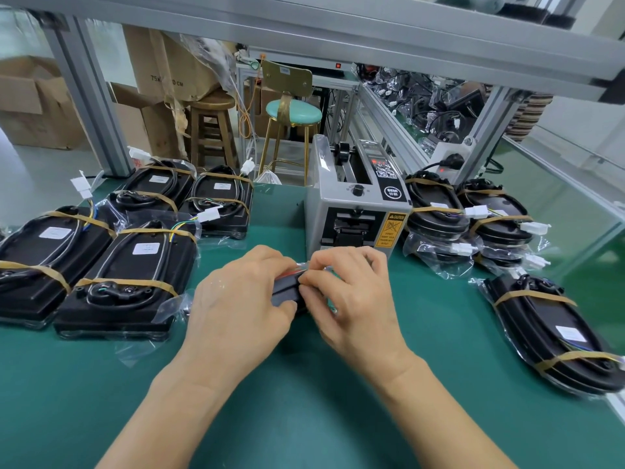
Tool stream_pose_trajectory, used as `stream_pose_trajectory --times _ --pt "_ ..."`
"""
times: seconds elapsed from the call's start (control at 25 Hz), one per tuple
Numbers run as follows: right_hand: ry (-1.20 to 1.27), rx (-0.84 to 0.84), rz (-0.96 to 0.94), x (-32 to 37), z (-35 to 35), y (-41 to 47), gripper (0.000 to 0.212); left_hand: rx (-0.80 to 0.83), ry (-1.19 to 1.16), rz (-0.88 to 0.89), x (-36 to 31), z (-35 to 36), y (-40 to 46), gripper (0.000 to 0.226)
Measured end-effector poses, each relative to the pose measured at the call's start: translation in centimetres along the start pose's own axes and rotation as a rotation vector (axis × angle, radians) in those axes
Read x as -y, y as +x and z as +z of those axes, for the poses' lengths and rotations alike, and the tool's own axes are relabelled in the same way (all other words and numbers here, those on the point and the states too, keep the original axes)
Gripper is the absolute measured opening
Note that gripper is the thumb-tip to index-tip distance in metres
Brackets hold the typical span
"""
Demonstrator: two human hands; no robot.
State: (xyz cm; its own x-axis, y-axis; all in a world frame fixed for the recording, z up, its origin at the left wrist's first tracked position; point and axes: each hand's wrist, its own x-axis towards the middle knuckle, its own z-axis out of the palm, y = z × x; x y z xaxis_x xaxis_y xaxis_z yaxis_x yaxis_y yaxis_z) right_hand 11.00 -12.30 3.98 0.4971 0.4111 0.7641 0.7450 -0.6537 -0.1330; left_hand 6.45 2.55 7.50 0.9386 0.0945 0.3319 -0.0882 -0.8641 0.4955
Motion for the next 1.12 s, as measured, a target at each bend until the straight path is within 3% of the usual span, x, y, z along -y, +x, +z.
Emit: stream_pose_trajectory --times 0.2,0.44,0.72,0.84,0.92,1.0,1.08,1.12 --pt "0.098 -0.004 0.075 -0.4 -1.0 -2.1 0.030 0.014 0.004 0.001 0.0 -0.1 0.0 0.025" --pt "-0.178 0.026 0.234 0.4 -0.1 -1.1 0.050 0.023 0.012 -0.003 0.1 -0.2 0.0 0.029" --pt "-0.279 0.081 0.160 0.4 -0.3 -3.6 0.073 0.035 0.008 -0.018 0.2 -0.6 0.3 0.033" --pt "-0.288 0.128 0.200 -0.4 -1.0 -3.4 0.077 0.039 0.097 0.013 0.2 -0.2 0.3 0.048" --pt "-0.148 0.165 0.232 -0.5 -1.0 -3.3 0.076 0.044 0.010 0.039 0.7 -0.4 0.2 0.051" --pt "0.384 0.237 0.493 -0.7 -1.8 -3.0 0.079 0.032 -0.272 0.039 2.0 -1.2 0.1 0.056" --pt "0.904 0.328 0.714 -1.0 -2.5 -2.4 0.099 -0.009 -0.572 0.040 3.4 -2.0 0.0 0.061" --pt "0.993 0.331 0.744 -1.2 -2.6 -2.0 0.106 -0.052 -0.699 0.043 3.9 -2.1 -0.2 0.066"
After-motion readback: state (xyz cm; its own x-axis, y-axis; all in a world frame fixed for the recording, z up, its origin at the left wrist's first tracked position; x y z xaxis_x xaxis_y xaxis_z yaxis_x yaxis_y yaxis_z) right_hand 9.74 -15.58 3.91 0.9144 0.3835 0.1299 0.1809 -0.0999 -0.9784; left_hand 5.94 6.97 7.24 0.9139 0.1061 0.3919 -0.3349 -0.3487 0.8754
